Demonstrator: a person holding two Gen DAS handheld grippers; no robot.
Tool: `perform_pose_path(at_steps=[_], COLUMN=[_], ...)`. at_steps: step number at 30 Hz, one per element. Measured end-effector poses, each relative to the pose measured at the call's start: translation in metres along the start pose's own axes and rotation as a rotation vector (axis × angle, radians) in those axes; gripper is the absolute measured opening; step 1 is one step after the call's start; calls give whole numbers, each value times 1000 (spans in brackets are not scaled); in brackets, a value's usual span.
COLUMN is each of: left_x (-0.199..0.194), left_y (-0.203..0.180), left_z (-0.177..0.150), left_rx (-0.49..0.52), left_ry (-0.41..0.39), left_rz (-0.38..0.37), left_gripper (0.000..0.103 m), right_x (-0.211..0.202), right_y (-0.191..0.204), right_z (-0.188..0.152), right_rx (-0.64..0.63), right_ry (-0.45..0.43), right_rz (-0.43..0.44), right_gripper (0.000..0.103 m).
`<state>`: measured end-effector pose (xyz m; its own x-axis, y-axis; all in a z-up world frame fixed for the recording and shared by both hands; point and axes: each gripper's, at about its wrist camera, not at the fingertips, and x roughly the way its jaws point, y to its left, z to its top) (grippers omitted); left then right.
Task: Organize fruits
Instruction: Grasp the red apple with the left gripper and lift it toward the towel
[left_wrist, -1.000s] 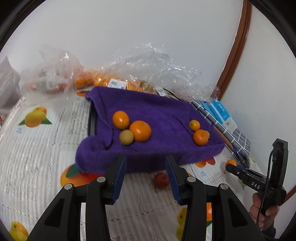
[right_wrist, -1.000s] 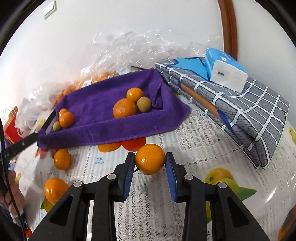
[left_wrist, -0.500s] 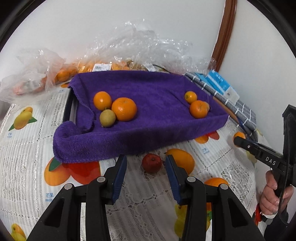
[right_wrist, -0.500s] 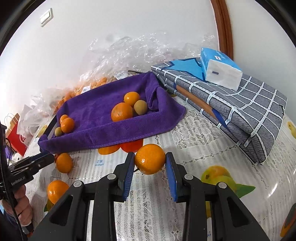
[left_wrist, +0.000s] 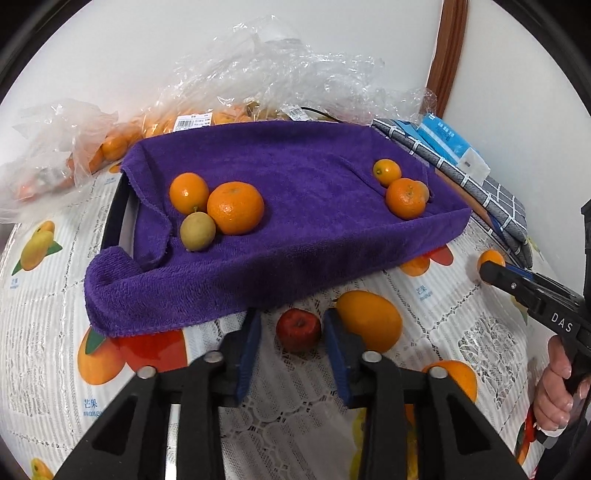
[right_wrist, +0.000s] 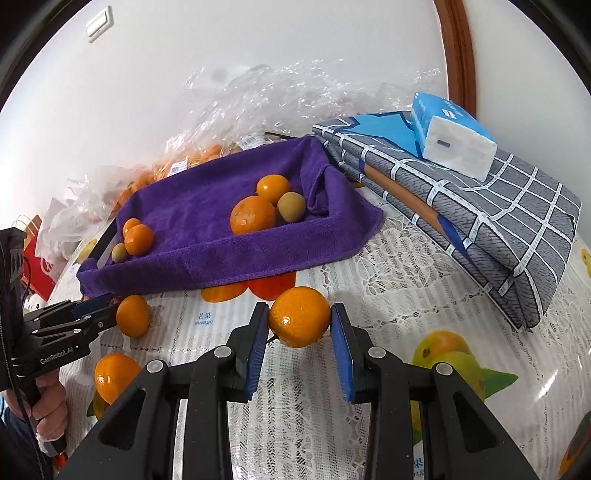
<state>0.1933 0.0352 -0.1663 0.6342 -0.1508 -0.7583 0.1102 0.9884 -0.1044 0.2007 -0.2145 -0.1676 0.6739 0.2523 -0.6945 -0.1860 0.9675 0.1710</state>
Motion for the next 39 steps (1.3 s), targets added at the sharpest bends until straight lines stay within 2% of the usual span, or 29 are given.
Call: perform_pose_path(at_steps=[3,12,21,33,36,39], left_x=[-3,-23,-39,-39,-40,-41], left_y=[1,4,1,34,44,51], left_z=[-1,-4,-3,7,9,11], left_rx=[-6,-45,-43,-169,-208,-230], left_ry=[-13,-125,-226,-267,-272,-280], left_rz=[-12,-48,-32,-21,-35,-35], left_gripper=[23,23,23,23,23,23], right_x=[0,-2,-9,-13,-12,-15], right_y=[-2,-1,1,-2,6,26], right_z=[0,-1,-2,4,16,34], right_rx=[9,18,17,45,41,-14], right_ry=[-4,-17,-48,-85,-83,-117], right_rz=[4,7,6,23,48,59], right_gripper=[34,34,34,34,34,34])
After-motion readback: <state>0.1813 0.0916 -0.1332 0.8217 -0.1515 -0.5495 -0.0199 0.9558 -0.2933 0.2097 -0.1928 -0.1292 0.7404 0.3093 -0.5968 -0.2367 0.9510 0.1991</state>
